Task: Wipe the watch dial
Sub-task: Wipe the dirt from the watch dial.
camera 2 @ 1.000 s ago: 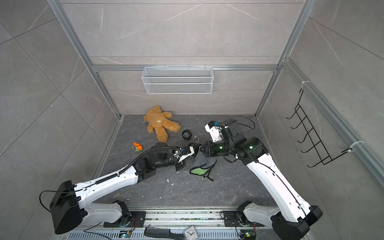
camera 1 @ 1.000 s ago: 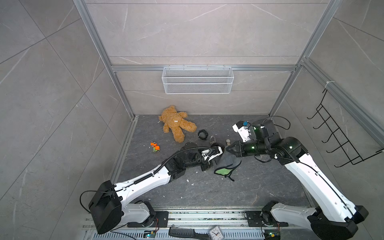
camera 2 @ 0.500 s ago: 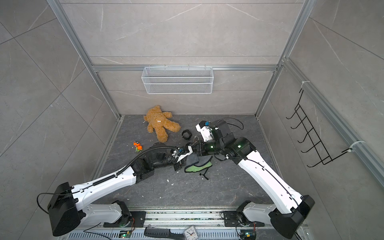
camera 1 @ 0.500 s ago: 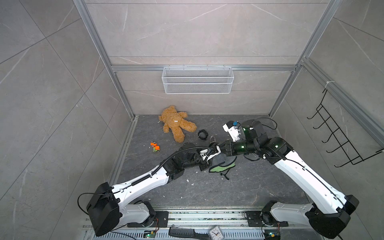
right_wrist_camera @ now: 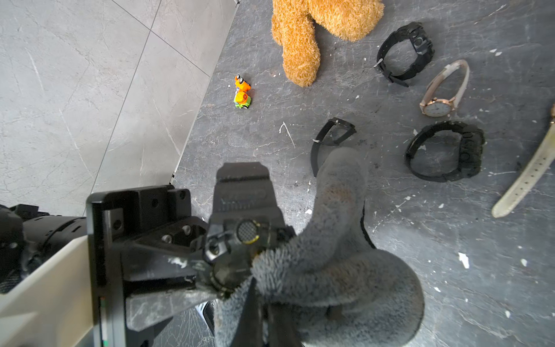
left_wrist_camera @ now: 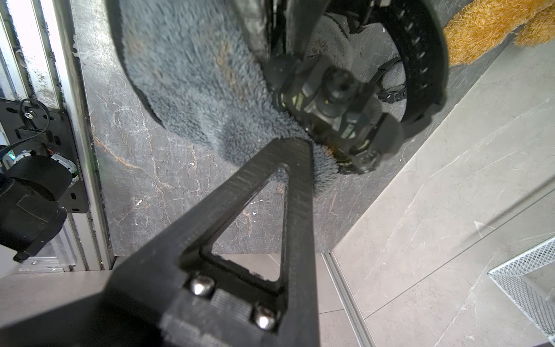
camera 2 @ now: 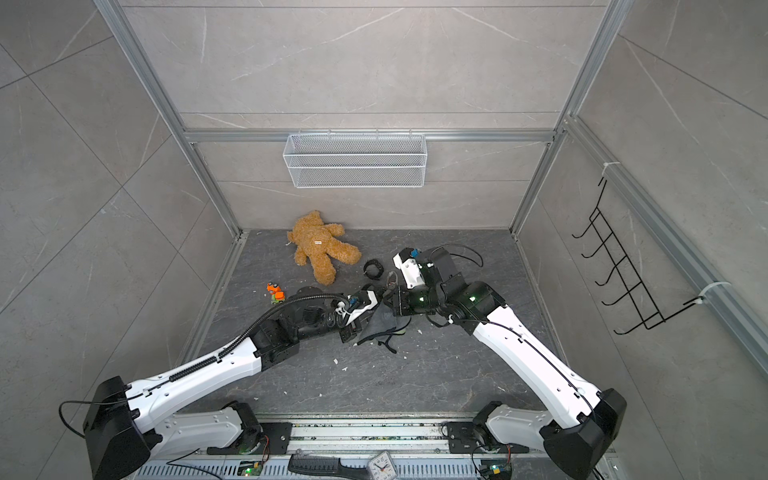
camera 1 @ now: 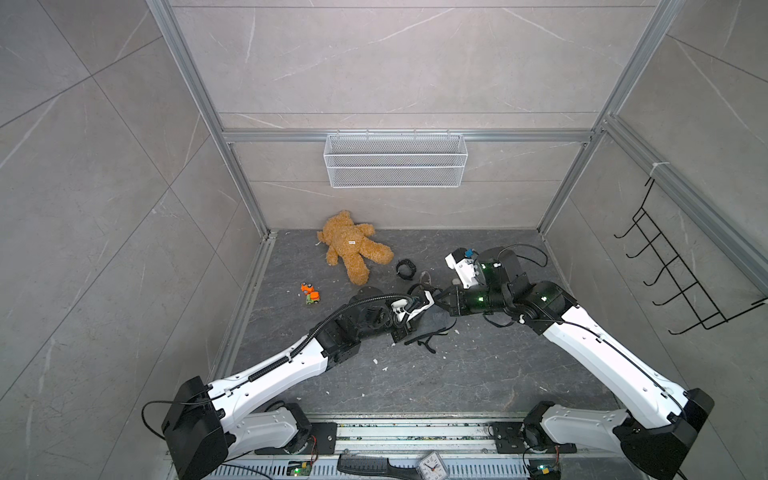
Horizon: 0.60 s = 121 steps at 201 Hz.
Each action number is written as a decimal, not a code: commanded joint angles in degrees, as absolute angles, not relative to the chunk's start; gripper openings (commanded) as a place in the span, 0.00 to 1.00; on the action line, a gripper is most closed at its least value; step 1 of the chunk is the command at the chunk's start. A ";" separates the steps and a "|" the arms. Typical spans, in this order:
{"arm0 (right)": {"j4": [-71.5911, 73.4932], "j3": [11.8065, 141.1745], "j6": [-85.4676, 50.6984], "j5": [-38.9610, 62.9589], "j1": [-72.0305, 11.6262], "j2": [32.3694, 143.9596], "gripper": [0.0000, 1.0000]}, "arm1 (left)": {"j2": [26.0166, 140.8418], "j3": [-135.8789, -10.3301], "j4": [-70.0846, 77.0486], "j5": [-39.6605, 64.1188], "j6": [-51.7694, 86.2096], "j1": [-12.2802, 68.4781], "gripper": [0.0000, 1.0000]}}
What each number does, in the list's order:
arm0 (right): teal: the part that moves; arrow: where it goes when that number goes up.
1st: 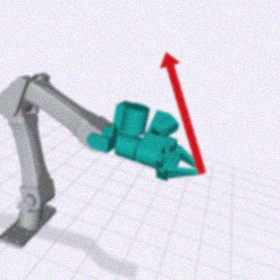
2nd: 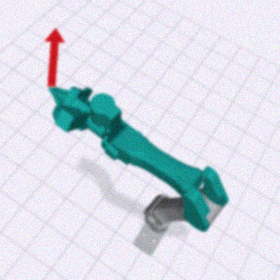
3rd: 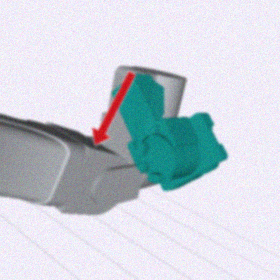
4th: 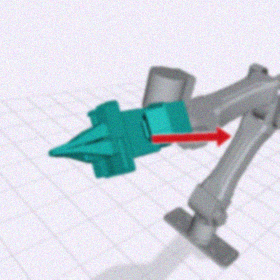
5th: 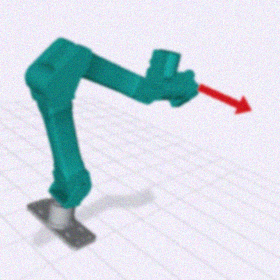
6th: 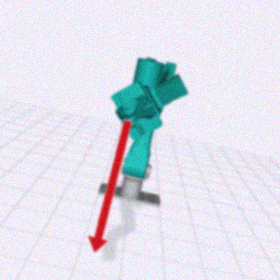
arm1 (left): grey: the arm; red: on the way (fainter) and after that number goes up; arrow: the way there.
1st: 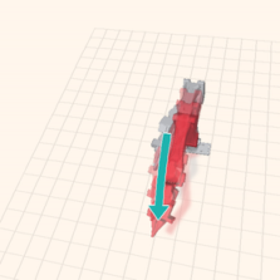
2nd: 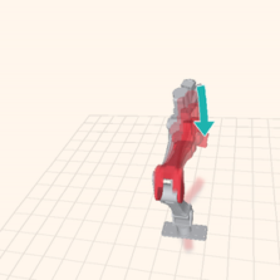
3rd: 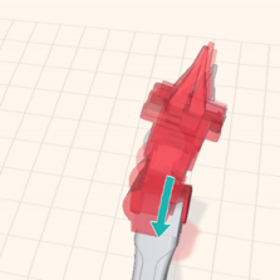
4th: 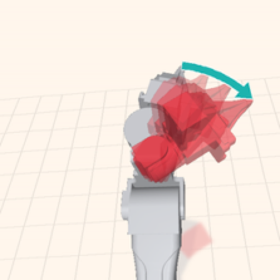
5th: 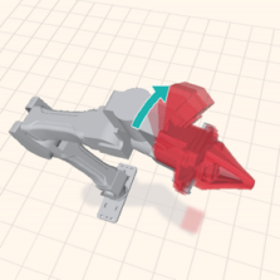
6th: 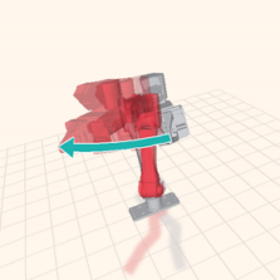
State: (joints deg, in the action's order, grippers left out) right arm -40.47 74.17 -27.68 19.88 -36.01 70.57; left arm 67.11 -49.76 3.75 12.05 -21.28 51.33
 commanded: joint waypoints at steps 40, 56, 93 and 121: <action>-48.59 75.54 -25.69 11.68 -35.70 67.23 0.00 | 62.95 -53.66 8.77 15.95 -22.93 52.03 0.00; -49.86 76.94 -25.41 12.03 -35.70 66.74 0.00 | 63.41 -54.04 8.36 16.26 -22.96 51.96 0.00; -50.80 80.16 -25.47 14.56 -35.90 66.13 0.00 | 64.44 -54.59 7.65 16.86 -22.91 51.94 0.00; -51.67 82.66 -25.48 15.52 -36.47 65.22 0.00 | 65.65 -54.85 7.02 16.36 -22.89 51.88 0.00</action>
State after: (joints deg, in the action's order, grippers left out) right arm -50.09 79.22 -26.76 14.20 -35.90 67.09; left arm 64.95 -52.38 4.84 15.35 -21.96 51.83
